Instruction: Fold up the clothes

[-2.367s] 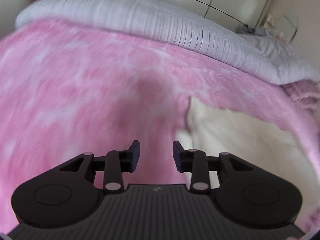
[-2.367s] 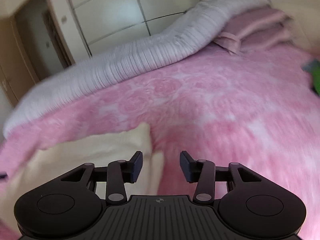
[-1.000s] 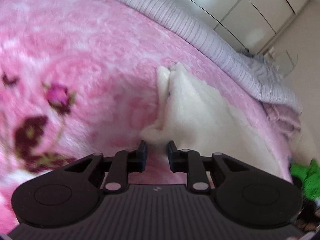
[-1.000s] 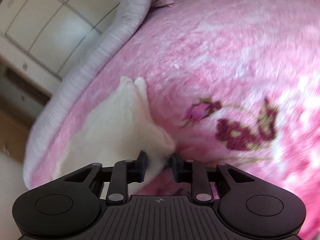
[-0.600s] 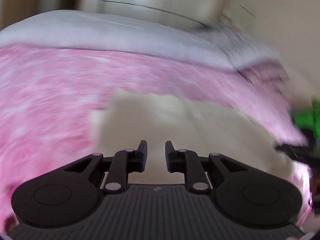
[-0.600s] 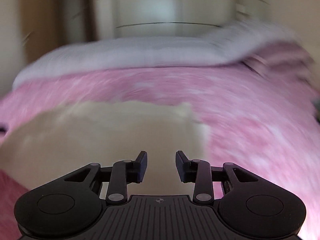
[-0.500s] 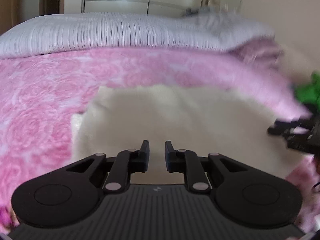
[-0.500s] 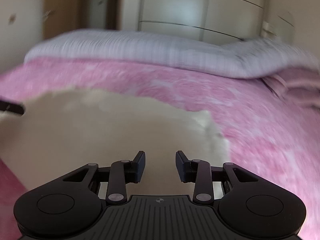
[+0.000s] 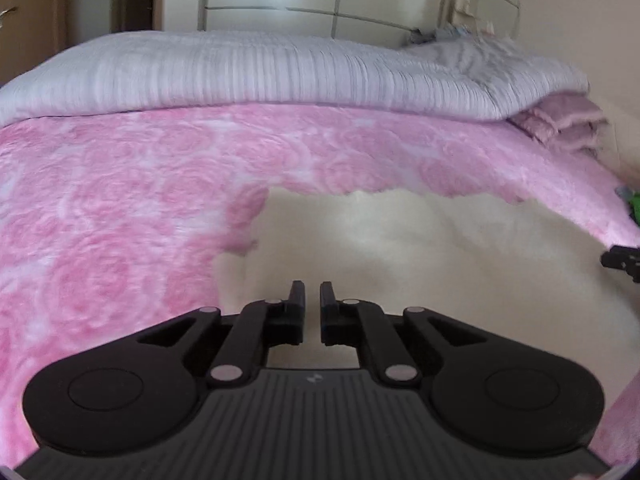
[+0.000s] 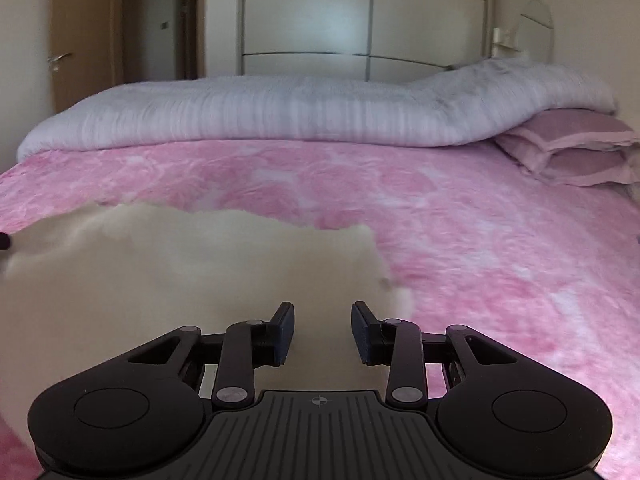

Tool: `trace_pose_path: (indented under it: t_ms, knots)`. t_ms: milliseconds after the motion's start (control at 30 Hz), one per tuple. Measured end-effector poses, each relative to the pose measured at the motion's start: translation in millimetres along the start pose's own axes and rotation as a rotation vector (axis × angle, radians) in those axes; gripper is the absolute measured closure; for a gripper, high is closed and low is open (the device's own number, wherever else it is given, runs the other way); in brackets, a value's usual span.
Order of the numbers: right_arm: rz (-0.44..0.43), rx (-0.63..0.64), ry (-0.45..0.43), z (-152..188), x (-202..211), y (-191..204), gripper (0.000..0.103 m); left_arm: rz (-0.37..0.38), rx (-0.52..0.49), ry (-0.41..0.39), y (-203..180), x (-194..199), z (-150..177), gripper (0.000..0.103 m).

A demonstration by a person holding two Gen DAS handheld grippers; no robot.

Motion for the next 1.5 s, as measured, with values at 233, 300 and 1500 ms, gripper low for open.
trace_pose_path:
  t_ms: [233, 300, 1500]
  knots:
    - [0.119, -0.12, 0.068, 5, -18, -33, 0.068, -0.064, 0.052, 0.066, 11, -5, 2, 0.094]
    - [0.192, -0.166, 0.089, 7, -9, -40, 0.065, -0.103, 0.058, 0.071, 7, 10, 7, 0.094]
    - [0.112, -0.226, 0.213, 98, 164, 89, 0.056, -0.279, -0.034, 0.106, -130, 181, 133, 0.076]
Point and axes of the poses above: each gripper's, at about its wrist camera, not at the fingertips, and x roughly against the way its jaws point, y to its left, z to its underside, the point moved 2 cm from there along -x, roughly the way its jaws point, and after that the axes turned 6 degrees about y, right-handed, at the moved point
